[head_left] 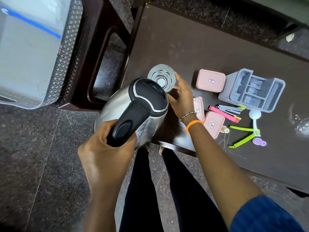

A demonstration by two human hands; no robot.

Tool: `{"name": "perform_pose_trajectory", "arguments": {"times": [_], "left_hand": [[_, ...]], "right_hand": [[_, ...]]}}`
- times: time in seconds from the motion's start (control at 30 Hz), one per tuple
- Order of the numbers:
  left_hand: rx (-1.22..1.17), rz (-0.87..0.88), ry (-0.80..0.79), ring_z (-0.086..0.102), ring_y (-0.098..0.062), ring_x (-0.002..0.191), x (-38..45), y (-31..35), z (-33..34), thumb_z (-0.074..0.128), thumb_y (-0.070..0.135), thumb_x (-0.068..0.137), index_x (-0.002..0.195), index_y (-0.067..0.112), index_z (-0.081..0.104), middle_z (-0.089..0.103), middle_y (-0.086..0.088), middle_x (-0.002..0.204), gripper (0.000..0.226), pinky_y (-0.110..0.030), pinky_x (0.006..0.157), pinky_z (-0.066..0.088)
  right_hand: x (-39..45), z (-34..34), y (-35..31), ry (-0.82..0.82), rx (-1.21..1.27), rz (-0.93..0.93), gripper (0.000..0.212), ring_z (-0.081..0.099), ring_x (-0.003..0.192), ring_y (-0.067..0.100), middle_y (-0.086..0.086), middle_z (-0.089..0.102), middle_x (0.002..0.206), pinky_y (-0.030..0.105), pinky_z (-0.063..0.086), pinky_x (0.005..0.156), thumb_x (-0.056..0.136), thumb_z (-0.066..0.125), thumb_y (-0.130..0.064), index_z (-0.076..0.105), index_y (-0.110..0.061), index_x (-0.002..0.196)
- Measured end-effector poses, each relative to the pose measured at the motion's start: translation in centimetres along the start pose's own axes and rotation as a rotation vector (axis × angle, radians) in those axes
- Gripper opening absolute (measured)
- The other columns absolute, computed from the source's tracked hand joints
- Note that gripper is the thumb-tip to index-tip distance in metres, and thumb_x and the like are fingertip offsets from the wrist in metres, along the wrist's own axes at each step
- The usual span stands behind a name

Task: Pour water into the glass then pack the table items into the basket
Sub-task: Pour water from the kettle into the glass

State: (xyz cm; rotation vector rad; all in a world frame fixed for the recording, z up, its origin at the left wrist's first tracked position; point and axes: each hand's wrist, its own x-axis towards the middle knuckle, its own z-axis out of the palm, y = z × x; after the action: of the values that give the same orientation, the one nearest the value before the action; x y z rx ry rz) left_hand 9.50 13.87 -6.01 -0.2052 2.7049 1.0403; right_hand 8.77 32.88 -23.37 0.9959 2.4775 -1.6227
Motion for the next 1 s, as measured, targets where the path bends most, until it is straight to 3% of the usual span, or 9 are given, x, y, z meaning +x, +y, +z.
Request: {"name": "perform_pose_trajectory", "arguments": {"times": [0.1, 0.23, 0.4, 0.53, 0.77, 0.83, 0.9, 1.0], "left_hand": [[-0.05, -0.015, 0.025, 0.058, 0.009, 0.056, 0.0, 0.1, 0.1, 0.071, 0.032, 0.064, 0.078, 0.05, 0.063, 0.064, 0.031, 0.068, 0.024, 0.0, 0.055, 0.041], [-0.081, 0.012, 0.035, 0.056, 0.006, 0.055, 0.3, 0.1, 0.4, 0.072, 0.028, 0.066, 0.086, 0.045, 0.067, 0.063, 0.027, 0.065, 0.027, -0.012, 0.059, 0.047], [-0.056, 0.065, 0.016, 0.052, 0.005, 0.053, 0.6, 0.2, 0.3, 0.072, 0.025, 0.068, 0.085, 0.042, 0.065, 0.06, 0.03, 0.063, 0.026, -0.01, 0.057, 0.043], [-0.077, 0.077, 0.018, 0.048, 0.001, 0.052, 0.6, 0.2, 0.2, 0.072, 0.024, 0.068, 0.083, 0.04, 0.064, 0.06, 0.019, 0.064, 0.023, -0.02, 0.057, 0.044], [-0.062, 0.102, -0.007, 0.054, 0.003, 0.055, 1.1, 1.1, -0.2, 0.073, 0.024, 0.069, 0.079, 0.045, 0.061, 0.066, 0.022, 0.08, 0.026, -0.01, 0.054, 0.044], [-0.058, 0.096, -0.014, 0.054, 0.005, 0.054, 1.1, 1.1, -0.3, 0.073, 0.023, 0.069, 0.078, 0.048, 0.062, 0.065, 0.024, 0.077, 0.029, -0.008, 0.053, 0.044], [-0.055, 0.101, -0.014, 0.052, 0.002, 0.053, 1.0, 1.0, -0.4, 0.074, 0.022, 0.069, 0.08, 0.044, 0.062, 0.066, 0.019, 0.078, 0.027, -0.017, 0.054, 0.048], [-0.031, 0.12, -0.02, 0.047, -0.001, 0.051, 1.0, 1.0, -0.4, 0.072, 0.024, 0.069, 0.081, 0.037, 0.063, 0.063, 0.011, 0.073, 0.02, -0.027, 0.053, 0.047]], "right_hand": [[0.1, -0.2, 0.0, -0.017, -0.022, 0.0, 0.07, 0.048, 0.104, 0.007, 0.01, 0.05, 0.134, 0.01, 0.036, 0.088, 0.075, 0.073, -0.011, 0.039, -0.011, 0.136], [0.1, -0.3, 0.1, -0.028, -0.031, 0.001, 0.071, 0.051, 0.1, 0.011, 0.011, 0.05, 0.134, 0.01, 0.036, 0.084, 0.075, 0.072, -0.01, 0.038, -0.012, 0.137], [0.2, -0.4, 0.1, -0.034, -0.053, -0.005, 0.07, 0.055, 0.102, 0.021, 0.011, 0.048, 0.136, 0.014, 0.039, 0.086, 0.074, 0.071, -0.008, 0.038, -0.012, 0.136], [0.2, -0.4, 0.2, -0.036, -0.07, -0.002, 0.071, 0.05, 0.097, 0.012, 0.009, 0.049, 0.134, 0.015, 0.039, 0.086, 0.075, 0.072, -0.011, 0.038, -0.014, 0.137], [0.2, -0.1, 0.4, -0.025, -0.054, 0.004, 0.071, 0.059, 0.092, 0.02, 0.008, 0.049, 0.133, 0.013, 0.039, 0.075, 0.075, 0.071, -0.012, 0.037, -0.016, 0.137], [0.3, -0.1, 0.5, -0.031, -0.045, 0.009, 0.071, 0.059, 0.086, 0.017, 0.007, 0.048, 0.134, 0.004, 0.039, 0.068, 0.075, 0.071, -0.012, 0.037, -0.017, 0.137], [0.3, -0.1, 0.7, -0.034, -0.042, 0.01, 0.072, 0.059, 0.075, 0.011, 0.007, 0.047, 0.136, -0.003, 0.038, 0.066, 0.074, 0.072, -0.011, 0.037, -0.017, 0.137], [0.4, -0.1, 0.8, -0.038, -0.029, 0.007, 0.072, 0.057, 0.065, -0.001, 0.008, 0.046, 0.137, -0.004, 0.038, 0.067, 0.074, 0.071, -0.008, 0.038, -0.017, 0.137]]}}
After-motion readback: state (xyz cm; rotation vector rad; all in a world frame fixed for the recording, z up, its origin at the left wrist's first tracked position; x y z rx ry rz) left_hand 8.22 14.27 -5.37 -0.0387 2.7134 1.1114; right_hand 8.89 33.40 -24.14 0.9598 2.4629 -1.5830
